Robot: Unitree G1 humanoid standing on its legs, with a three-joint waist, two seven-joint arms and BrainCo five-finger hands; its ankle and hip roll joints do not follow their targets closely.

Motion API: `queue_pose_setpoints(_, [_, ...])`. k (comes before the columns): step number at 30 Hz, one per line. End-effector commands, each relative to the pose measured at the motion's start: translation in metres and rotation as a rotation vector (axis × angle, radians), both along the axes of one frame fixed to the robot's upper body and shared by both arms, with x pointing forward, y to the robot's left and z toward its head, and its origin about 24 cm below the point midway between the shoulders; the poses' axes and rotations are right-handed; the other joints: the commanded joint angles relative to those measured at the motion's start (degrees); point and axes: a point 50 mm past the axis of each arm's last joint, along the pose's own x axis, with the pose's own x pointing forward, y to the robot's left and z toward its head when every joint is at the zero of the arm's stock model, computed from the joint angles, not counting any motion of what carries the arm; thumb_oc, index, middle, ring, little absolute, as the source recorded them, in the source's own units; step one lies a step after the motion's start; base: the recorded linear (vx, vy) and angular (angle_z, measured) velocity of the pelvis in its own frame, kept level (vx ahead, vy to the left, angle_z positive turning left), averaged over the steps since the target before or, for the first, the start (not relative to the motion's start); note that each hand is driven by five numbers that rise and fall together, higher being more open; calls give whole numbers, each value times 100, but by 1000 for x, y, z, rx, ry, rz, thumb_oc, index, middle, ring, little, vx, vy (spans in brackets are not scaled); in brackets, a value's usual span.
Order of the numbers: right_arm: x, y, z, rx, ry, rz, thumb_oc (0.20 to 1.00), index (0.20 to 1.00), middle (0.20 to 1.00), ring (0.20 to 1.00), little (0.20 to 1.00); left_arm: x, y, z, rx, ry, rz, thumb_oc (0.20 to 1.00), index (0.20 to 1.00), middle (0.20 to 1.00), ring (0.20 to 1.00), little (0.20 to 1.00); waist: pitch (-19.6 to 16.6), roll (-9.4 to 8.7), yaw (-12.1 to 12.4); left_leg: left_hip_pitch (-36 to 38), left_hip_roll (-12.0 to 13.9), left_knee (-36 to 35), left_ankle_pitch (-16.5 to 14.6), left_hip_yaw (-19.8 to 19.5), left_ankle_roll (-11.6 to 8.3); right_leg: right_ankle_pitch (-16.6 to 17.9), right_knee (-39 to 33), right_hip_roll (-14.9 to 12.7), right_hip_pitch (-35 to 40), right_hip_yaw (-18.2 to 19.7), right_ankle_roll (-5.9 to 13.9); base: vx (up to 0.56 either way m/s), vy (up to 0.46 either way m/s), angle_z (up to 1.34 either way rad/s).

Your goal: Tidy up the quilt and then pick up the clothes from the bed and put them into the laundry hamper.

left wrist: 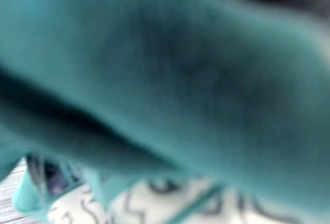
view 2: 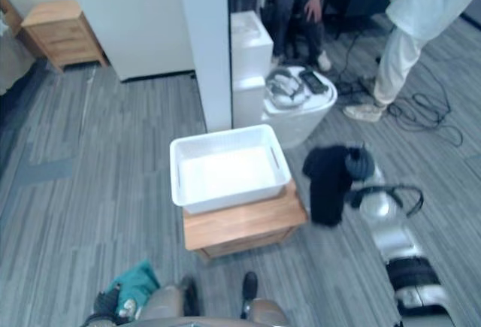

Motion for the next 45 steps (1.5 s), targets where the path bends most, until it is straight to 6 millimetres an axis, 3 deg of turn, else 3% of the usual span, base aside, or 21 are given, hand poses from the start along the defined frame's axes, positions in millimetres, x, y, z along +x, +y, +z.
queue_pose_setpoints(1, [3,-3,46,-83,-180,37,200,200,200,200,200,22,17,11,81,-51,-90,200,200,200,200,200,-167,139,-175,593,-12,-652,266,199,154,-486,203,-289,564,-121,440,109,84,-11])
queue_pose_setpoints(4, [9,8,71,-139,-263,88,200,200,200,200,200,24,20,11,94,-30,-102,200,200,200,200,200,-146,109,-302,1122,-72,-1257,342,-23,256,-425,1673,-304,63,-221,643,184,82,-21])
queue_pose_setpoints(5, [9,9,72,-139,-264,88,200,200,200,200,200,24,21,11,94,-31,-102,200,200,200,200,200,-155,113,-299,1103,-65,-1264,362,-14,255,-410,1676,-296,35,-214,635,30,43,-7])
queue_pose_setpoints(6, [11,18,84,-140,-322,121,200,200,200,200,200,33,23,15,114,-57,-114,200,200,200,200,200,-39,144,-433,1214,53,-1341,369,-62,245,-261,2487,-283,-491,-26,776,5,24,-6])
queue_pose_setpoints(7, [11,18,85,-140,-323,121,200,200,200,200,200,34,23,15,114,-58,-114,200,200,200,200,200,-43,139,-430,1203,47,-1341,369,-58,247,-278,2528,-292,-523,-19,777,51,-6,1])
queue_pose_setpoints(9, [10,22,95,-147,-364,140,200,200,200,200,200,44,20,18,116,-85,-132,200,200,200,200,200,-20,92,-448,1233,62,-1341,325,-193,214,-383,2285,-340,-569,197,711,69,-48,13])
queue_pose_setpoints(10, [5,23,99,-140,-386,157,200,200,200,200,200,49,18,20,119,-96,-155,200,200,200,200,200,-69,8,-472,1199,-8,-1341,319,-380,174,-592,1666,-370,-306,358,603,55,-35,41])
queue_pose_setpoints(13, [4,26,102,-128,-404,168,200,200,200,200,200,49,17,20,116,-93,-161,200,200,200,200,200,-132,-16,-453,1191,-20,-1341,306,-381,180,-430,1526,-380,-255,406,625,58,-61,46])
queue_pose_setpoints(16, [3,52,112,-130,-445,304,200,200,200,200,200,36,12,12,86,-54,-143,200,200,200,200,200,-299,-45,-348,1278,-26,-1341,209,-338,172,-459,862,-430,122,245,567,98,-64,39])
queue_pose_setpoints(19, [3,64,114,-135,-448,362,200,200,200,200,200,28,9,7,72,-26,-135,200,200,200,200,200,-330,-32,-326,1321,-30,-1341,199,-372,152,-450,648,-416,278,205,542,77,-56,-4])
queue_pose_setpoints(24, [-1,106,120,-138,-465,564,200,200,200,200,200,18,2,0,50,10,-130,200,200,200,200,200,-376,6,-263,1379,34,-1341,213,-370,74,-437,401,-363,484,151,494,44,-51,-4])
queue_pose_setpoints(30, [-2,140,113,-153,-419,717,200,200,200,200,200,20,0,2,49,-17,-117,200,200,200,200,200,-353,51,-203,1390,75,-1341,253,-443,29,-466,309,-340,569,88,451,32,-46,2])
queue_pose_setpoints(32, [8,153,100,-176,-343,751,200,200,200,200,200,32,-3,10,33,-98,-115,200,200,200,200,200,-300,76,-78,1332,79,-1341,302,-518,11,-498,315,-319,556,20,424,6,-53,8])
queue_pose_setpoints(36, [26,157,90,-203,-285,705,200,200,200,200,200,51,-3,29,28,-242,-110,200,200,200,200,200,-193,112,76,1159,75,-1341,382,-658,-4,-527,358,-312,464,-86,399,-47,-52,20])
queue_pose_setpoints(37, [35,157,82,-195,-262,659,884,884,884,884,884,60,-2,38,46,-299,-102,200,200,200,200,200,-123,135,177,1075,68,-1341,423,-724,-9,-531,365,-310,421,-137,383,-62,-56,30])
queue_pose_setpoints(38, [45,155,75,-187,-239,609,884,884,884,884,884,67,-1,45,54,-356,-82,200,200,200,200,200,-76,159,264,1007,59,-1341,455,-783,-16,-534,372,-307,382,-200,375,-118,-108,33])
queue_pose_setpoints(39, [65,145,63,-167,-190,473,1000,1000,1000,1000,1000,88,-4,70,46,-522,-57,200,200,200,200,200,33,238,467,867,24,-1341,526,-930,-32,-526,337,-300,336,-309,355,-80,-80,20])
queue_pose_setpoints(41, [76,139,65,-189,-187,407,1000,1000,1000,1000,1000,95,-4,80,42,-583,-61,200,200,200,200,200,51,290,539,794,12,-1341,554,-996,-47,-522,315,-294,301,-379,351,-67,-51,38])
queue_pose_setpoints(43, [97,106,66,-268,-141,197,1000,1000,1000,1000,1000,125,-9,122,55,-798,-139,200,200,200,200,200,96,440,714,632,-18,-1341,636,-1106,-106,-483,228,-290,254,-527,366,-65,-28,61])
queue_pose_setpoints(44, [97,106,66,-268,-143,197,1000,1000,1000,1000,1000,126,-9,122,55,-800,-139,200,200,200,200,200,104,442,707,628,-17,-1341,637,-1111,-107,-480,224,-288,253,-532,365,-32,-2,33])
queue_pose_setpoints(45, [100,96,66,-303,-118,154,1000,1000,1000,1000,1000,137,-11,139,66,-872,-173,200,200,200,200,200,101,475,719,597,-15,-1341,657,-1126,-132,-469,196,-287,259,-571,375,-11,-3,41])
